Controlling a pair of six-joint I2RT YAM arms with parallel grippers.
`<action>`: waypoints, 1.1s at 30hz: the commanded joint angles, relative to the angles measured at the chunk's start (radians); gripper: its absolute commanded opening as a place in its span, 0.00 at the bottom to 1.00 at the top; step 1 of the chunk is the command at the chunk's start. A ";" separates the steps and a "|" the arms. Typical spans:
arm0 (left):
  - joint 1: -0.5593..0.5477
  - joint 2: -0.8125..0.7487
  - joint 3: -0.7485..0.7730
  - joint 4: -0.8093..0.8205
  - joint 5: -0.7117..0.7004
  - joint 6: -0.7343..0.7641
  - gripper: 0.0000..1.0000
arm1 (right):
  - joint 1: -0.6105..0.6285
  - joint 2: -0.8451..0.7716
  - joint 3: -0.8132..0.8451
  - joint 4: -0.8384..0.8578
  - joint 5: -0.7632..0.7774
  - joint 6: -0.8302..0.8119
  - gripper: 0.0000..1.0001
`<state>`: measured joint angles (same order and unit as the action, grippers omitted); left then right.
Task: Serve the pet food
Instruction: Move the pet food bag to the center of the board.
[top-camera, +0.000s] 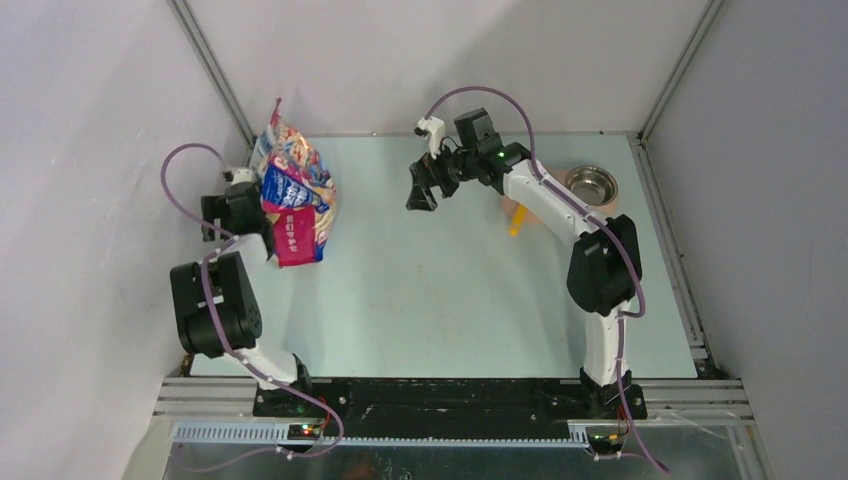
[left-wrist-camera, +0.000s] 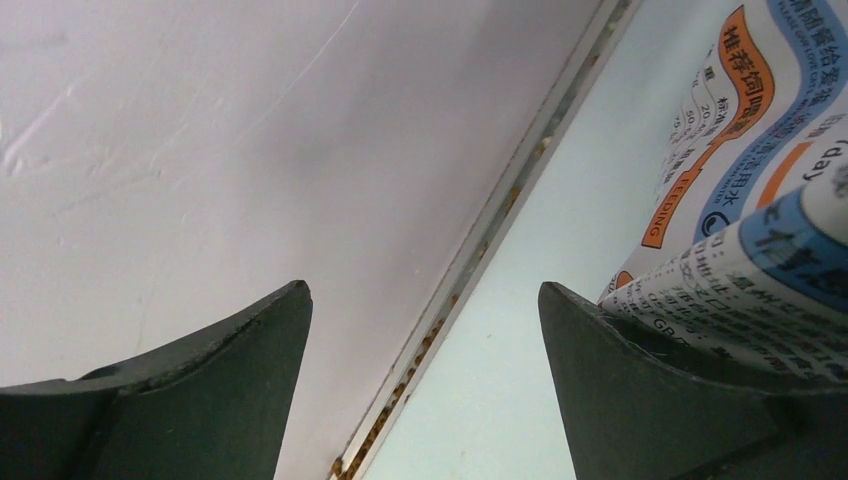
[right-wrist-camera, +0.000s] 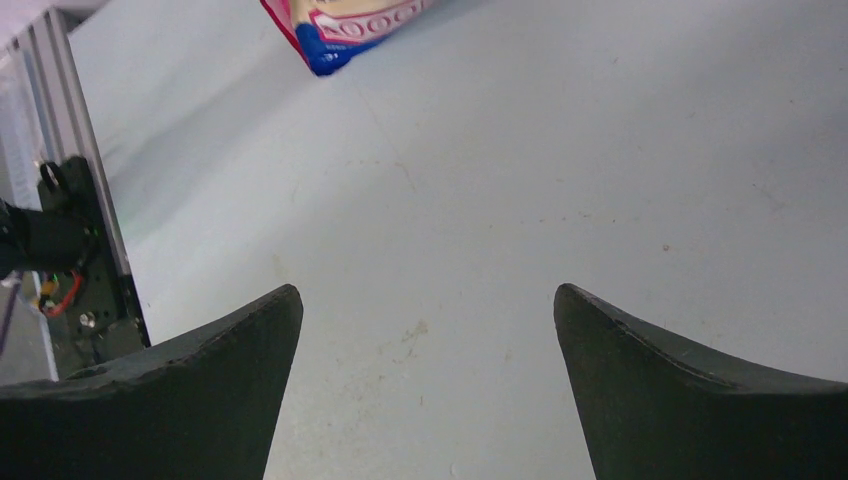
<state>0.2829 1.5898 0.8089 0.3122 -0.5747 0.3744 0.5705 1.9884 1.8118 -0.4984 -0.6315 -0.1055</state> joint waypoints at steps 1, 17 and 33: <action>-0.118 0.059 0.072 -0.035 0.051 -0.013 0.92 | -0.019 0.050 0.117 -0.018 -0.050 0.082 0.99; 0.143 -0.100 0.118 -0.172 0.374 -0.338 0.92 | -0.065 -0.003 0.029 -0.010 -0.072 0.085 0.98; 0.076 0.199 0.489 -0.346 0.211 -0.493 0.91 | -0.086 0.040 0.014 -0.020 -0.097 0.051 0.99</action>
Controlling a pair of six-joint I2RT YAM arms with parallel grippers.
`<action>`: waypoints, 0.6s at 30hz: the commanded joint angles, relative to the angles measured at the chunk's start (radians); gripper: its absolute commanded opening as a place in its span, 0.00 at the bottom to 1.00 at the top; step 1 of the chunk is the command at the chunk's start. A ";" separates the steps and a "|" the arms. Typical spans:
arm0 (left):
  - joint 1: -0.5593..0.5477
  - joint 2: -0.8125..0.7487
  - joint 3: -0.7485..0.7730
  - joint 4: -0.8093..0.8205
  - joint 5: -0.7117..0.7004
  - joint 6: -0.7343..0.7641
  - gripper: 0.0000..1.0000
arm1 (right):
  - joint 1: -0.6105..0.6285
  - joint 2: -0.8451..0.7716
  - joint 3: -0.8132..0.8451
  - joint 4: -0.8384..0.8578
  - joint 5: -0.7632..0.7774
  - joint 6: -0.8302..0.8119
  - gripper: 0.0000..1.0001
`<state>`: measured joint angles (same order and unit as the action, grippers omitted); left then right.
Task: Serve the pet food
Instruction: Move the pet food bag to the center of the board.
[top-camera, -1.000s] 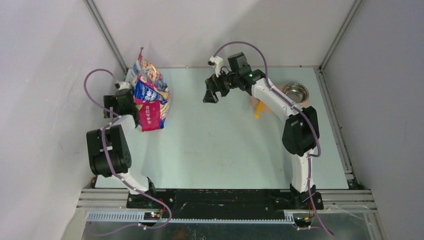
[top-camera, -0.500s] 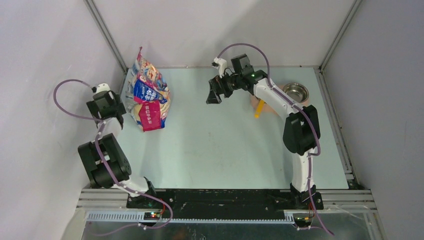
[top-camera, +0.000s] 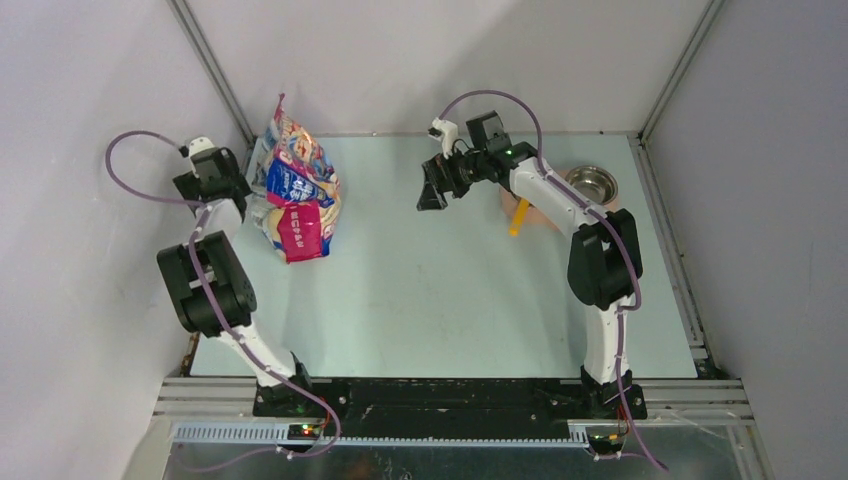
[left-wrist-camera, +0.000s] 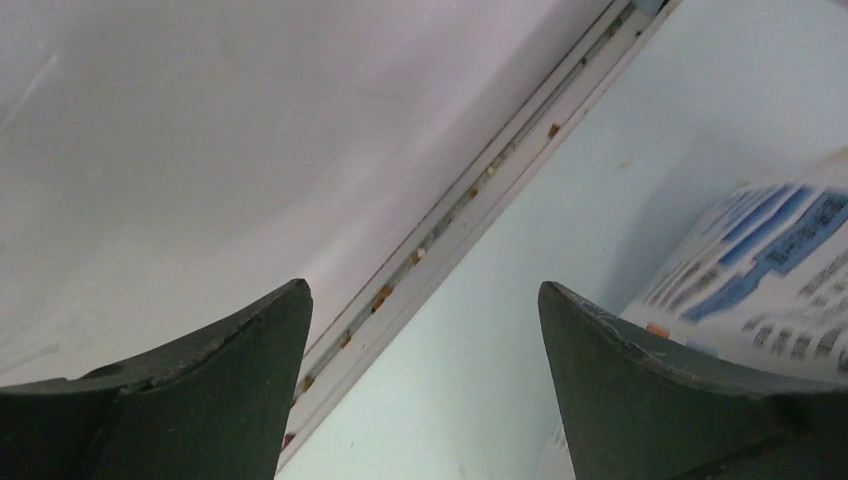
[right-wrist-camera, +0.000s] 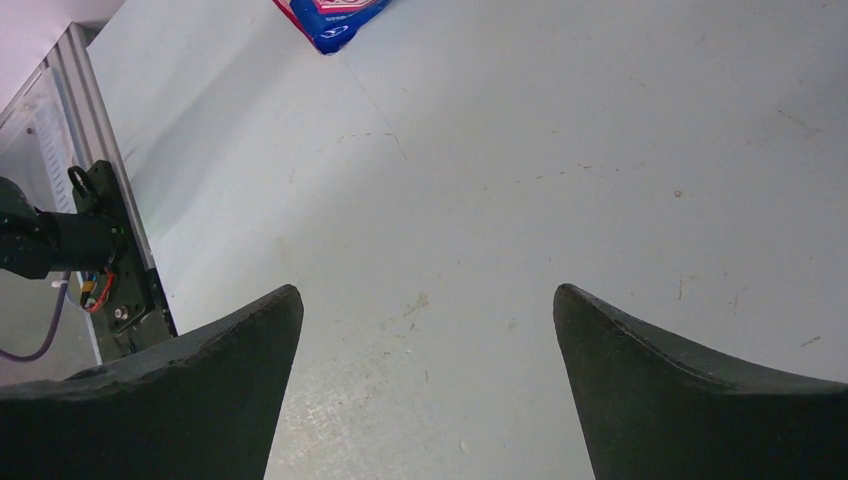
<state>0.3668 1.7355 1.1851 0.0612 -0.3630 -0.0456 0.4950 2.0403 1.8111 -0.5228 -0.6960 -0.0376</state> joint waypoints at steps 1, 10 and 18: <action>-0.012 0.067 0.158 -0.146 0.013 -0.076 0.91 | -0.012 -0.007 0.018 0.003 -0.035 -0.016 0.99; -0.079 0.189 0.333 -0.361 0.076 -0.079 0.90 | -0.025 0.007 0.051 -0.027 -0.052 -0.013 0.99; -0.126 0.320 0.503 -0.568 0.171 -0.073 0.88 | -0.027 -0.009 0.051 -0.031 -0.062 -0.011 0.99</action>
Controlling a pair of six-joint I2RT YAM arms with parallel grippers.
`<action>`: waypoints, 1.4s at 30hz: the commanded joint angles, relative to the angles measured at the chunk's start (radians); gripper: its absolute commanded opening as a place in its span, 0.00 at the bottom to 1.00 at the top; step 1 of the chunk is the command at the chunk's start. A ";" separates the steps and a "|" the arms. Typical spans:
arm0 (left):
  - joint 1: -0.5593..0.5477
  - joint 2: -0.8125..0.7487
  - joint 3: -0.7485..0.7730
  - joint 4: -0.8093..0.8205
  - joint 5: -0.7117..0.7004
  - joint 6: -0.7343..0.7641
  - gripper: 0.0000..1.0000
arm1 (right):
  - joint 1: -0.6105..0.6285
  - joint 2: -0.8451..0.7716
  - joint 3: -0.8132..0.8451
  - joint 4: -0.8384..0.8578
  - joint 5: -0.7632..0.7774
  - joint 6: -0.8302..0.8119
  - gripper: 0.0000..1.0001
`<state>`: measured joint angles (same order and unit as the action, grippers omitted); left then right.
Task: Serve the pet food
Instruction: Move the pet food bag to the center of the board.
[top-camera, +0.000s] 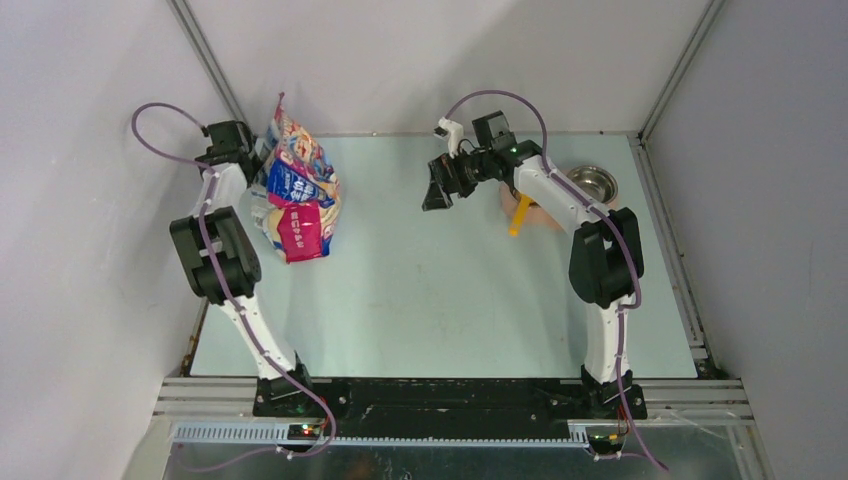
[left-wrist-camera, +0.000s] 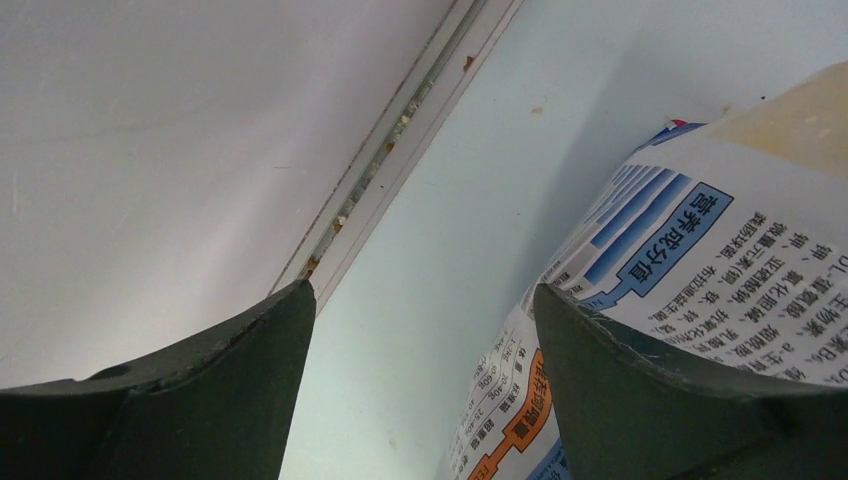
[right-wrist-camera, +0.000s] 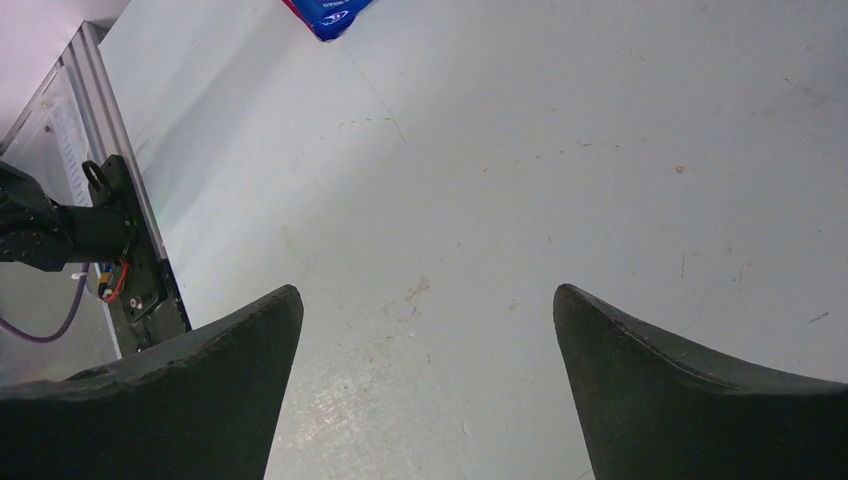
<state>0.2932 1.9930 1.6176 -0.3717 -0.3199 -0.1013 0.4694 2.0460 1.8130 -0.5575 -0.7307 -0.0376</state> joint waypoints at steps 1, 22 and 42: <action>-0.054 0.071 0.075 -0.141 0.146 -0.019 0.87 | -0.001 -0.015 0.048 0.004 -0.030 -0.008 0.99; -0.207 0.244 0.287 -0.331 0.375 0.065 0.87 | -0.005 0.020 0.086 0.006 -0.082 0.033 0.99; -0.474 0.309 0.401 -0.486 0.689 0.248 0.88 | -0.151 -0.096 0.009 -0.002 -0.052 -0.005 0.99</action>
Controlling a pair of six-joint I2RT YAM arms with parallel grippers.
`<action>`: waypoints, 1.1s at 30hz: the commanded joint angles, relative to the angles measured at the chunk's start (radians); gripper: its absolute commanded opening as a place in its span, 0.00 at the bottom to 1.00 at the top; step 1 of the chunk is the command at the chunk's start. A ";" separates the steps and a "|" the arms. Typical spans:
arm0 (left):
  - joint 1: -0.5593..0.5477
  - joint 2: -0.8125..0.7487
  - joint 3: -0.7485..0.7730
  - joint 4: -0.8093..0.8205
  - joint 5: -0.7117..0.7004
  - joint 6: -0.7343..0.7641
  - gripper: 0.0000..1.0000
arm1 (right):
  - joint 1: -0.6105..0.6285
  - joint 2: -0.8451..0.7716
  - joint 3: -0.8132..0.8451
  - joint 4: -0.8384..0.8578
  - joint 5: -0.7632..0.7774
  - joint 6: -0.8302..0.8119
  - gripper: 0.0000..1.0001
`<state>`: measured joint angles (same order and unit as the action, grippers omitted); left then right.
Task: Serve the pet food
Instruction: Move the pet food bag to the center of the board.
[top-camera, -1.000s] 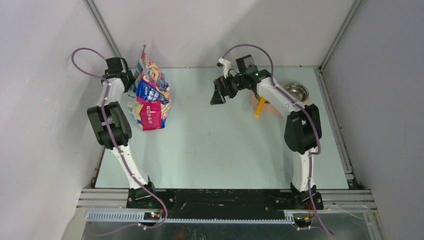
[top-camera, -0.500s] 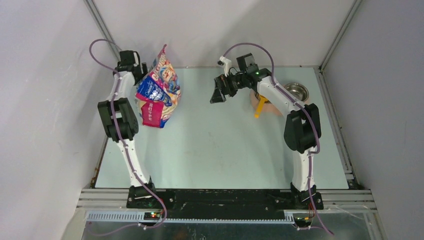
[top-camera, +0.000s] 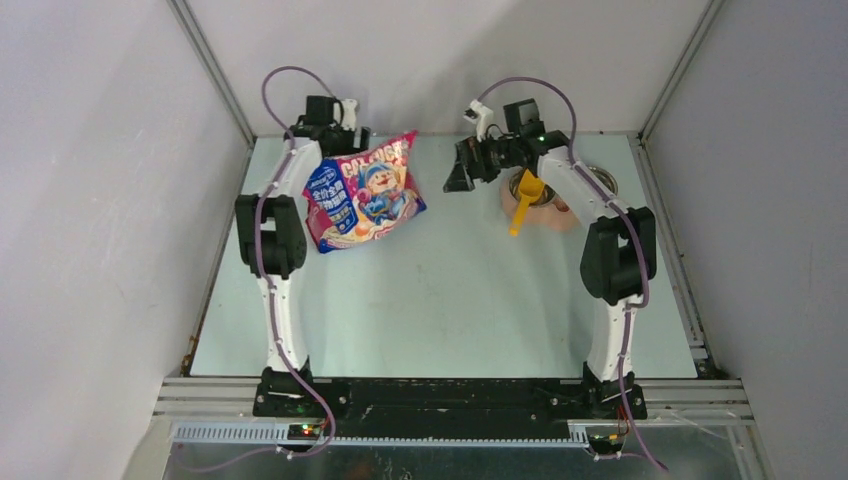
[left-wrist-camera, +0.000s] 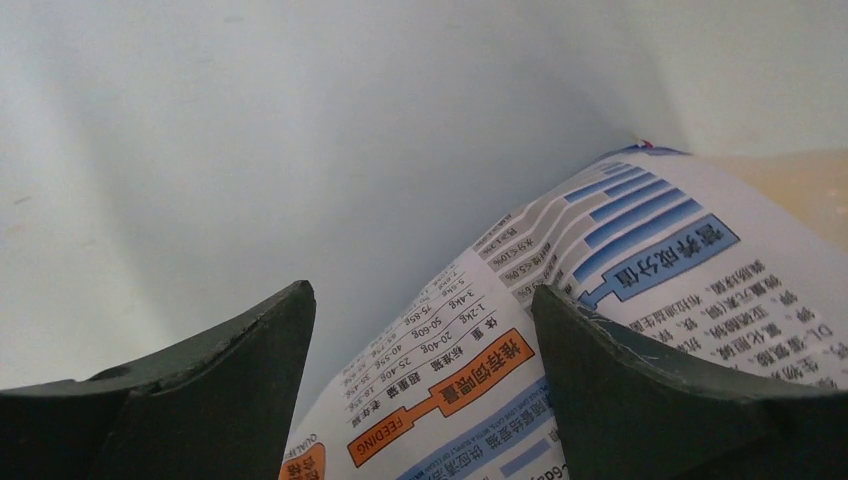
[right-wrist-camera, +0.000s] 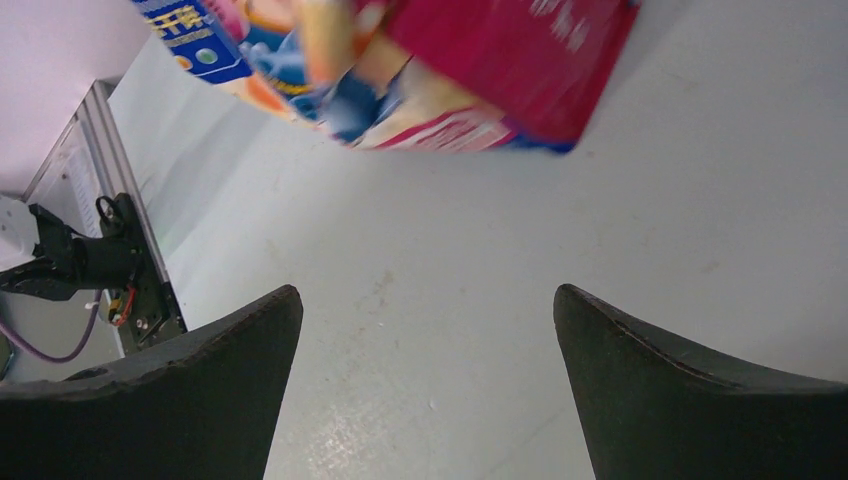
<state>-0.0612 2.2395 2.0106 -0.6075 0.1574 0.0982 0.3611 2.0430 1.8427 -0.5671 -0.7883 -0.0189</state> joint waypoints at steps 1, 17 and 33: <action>-0.128 0.069 0.015 -0.265 0.223 0.057 0.88 | -0.049 -0.101 -0.034 0.010 0.011 -0.029 0.99; -0.073 -0.159 0.019 -0.208 0.210 -0.036 0.99 | -0.062 -0.322 -0.216 0.035 0.123 -0.116 1.00; 0.053 -0.902 -0.432 -0.224 -0.026 0.070 1.00 | 0.281 -0.405 0.174 -0.147 0.599 -0.480 0.99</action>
<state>0.0044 1.3987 1.6878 -0.8352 0.2375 0.1352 0.5766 1.6329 1.8977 -0.6933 -0.3679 -0.3729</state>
